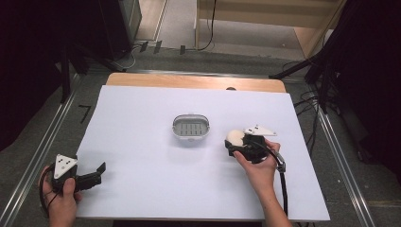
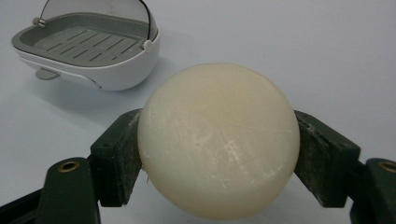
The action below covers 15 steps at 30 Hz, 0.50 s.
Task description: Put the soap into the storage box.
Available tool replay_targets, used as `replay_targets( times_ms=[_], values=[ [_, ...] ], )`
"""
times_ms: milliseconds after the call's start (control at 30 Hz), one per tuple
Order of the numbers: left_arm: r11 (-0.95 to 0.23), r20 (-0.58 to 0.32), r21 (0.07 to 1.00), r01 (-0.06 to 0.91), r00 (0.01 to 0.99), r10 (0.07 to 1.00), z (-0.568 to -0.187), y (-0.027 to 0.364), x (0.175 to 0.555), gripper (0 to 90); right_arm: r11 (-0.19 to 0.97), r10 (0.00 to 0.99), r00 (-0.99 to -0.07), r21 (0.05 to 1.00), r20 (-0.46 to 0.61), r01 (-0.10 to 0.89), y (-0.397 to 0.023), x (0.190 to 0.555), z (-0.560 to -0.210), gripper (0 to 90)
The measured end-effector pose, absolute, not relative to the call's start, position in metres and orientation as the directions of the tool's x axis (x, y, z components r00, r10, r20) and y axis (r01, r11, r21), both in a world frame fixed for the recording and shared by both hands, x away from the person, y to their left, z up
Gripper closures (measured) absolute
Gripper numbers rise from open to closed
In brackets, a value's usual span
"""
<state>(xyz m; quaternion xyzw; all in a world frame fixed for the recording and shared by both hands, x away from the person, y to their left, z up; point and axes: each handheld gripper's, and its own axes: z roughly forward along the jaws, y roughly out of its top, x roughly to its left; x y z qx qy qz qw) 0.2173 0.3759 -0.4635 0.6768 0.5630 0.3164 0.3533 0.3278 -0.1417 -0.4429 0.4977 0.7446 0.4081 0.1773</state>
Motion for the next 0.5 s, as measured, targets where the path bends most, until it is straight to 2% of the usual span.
replay_targets(
  times_ms=[500],
  values=[
    [-0.115, 0.029, 0.836, 0.537, 0.166, 0.986, -0.463, 0.376, 0.217, 0.4, 0.186, 0.867, -0.475, 0.788, 0.149, 0.587, -0.122, 0.332, -0.439, 25.0]
  ],
)
